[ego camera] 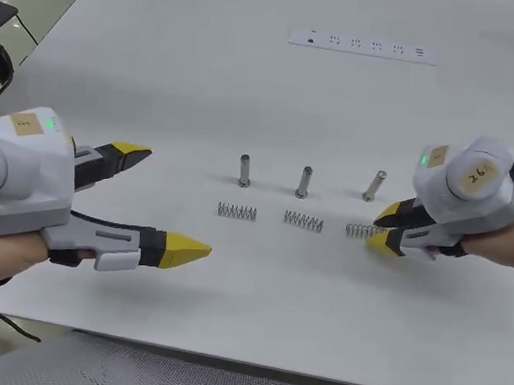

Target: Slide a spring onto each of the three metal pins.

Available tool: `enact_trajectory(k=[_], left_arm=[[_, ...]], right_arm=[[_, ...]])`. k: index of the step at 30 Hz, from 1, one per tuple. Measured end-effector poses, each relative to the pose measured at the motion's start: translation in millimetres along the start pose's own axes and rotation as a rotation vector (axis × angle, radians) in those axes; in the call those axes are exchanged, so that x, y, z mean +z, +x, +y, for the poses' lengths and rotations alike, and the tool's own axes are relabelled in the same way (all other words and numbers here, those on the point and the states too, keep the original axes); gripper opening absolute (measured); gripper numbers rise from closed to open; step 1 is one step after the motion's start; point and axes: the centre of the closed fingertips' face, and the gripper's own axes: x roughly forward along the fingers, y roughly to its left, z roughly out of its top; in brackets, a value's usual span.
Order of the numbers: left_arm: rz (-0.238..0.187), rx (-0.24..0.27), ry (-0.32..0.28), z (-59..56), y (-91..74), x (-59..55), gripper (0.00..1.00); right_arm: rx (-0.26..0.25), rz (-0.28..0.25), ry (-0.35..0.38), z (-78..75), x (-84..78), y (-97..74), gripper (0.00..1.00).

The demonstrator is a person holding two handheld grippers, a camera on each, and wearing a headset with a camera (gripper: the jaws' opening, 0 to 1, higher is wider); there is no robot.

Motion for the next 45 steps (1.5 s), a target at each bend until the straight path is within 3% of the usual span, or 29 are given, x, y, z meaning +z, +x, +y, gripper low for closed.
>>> enact_trajectory(k=[13, 18, 28, 45], left_arm=[[0.0, -0.003, -0.003, -2.7, 0.6, -1.3, 0.91], [-0.001, -0.005, -0.005, -3.7, 0.7, -1.5, 0.91], [0.002, -0.011, -0.006, -5.3, 1.5, -2.2, 0.9], [0.008, -0.081, 0.024, -19.7, 6.7, 2.2, 0.86]], right_arm=[[0.008, 0.026, -0.06, -0.6, -2.5, 0.8, 0.09], [0.031, 0.054, -0.091, 2.8, -6.4, 2.9, 0.09], [0.067, 0.056, -0.143, 4.8, -4.2, 2.2, 0.08], [0.062, 0.008, -0.169, 8.8, 12.2, -20.3, 0.08]])
